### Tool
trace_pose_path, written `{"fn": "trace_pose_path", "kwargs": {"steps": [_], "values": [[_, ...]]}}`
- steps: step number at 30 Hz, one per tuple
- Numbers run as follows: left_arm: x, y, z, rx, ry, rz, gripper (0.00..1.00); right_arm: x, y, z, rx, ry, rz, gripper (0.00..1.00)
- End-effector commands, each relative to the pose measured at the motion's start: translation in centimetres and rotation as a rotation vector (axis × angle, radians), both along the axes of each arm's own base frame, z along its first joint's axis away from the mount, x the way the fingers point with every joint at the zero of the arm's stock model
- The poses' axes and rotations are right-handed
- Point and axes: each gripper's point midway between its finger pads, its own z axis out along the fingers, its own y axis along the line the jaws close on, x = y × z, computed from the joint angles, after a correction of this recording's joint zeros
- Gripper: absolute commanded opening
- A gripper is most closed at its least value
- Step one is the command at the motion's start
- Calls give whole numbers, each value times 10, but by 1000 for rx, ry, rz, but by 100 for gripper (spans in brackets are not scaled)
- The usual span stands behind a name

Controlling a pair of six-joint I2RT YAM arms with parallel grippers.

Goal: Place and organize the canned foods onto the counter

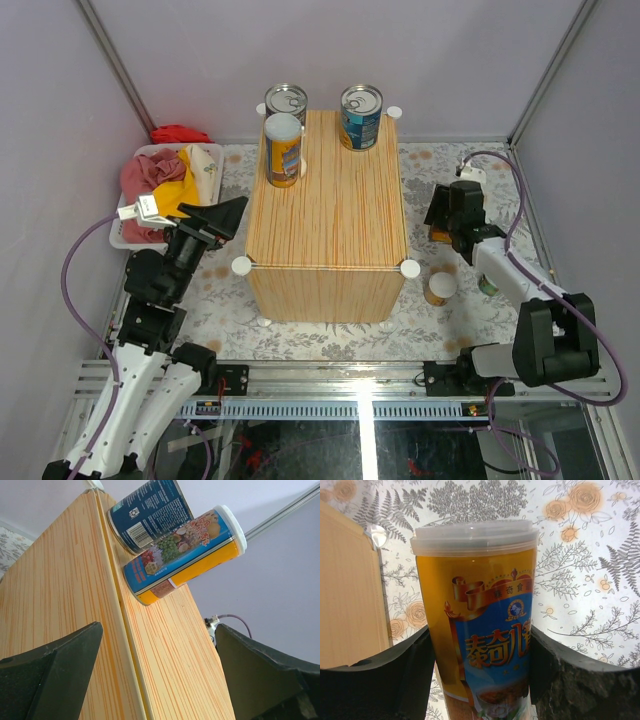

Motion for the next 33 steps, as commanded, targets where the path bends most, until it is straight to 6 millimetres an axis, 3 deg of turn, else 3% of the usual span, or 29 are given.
{"fn": "trace_pose_path", "kwargs": {"steps": [1,9,18,24,33], "values": [[-9,1,27,-4,-60,-13,95,24,-11,101,-27,-322,-67,28],[-14,-13,63,15,-128,-95,95,14,-12,178,-49,-465,-73,28],[-28,-32,112,30,-230,-223,95,-13,16,293,-59,-693,3,27],[-38,-37,130,43,-275,-269,94,-39,44,353,-34,-810,88,26],[-49,-48,152,54,-329,-350,94,-76,118,398,26,-911,343,25]]}}
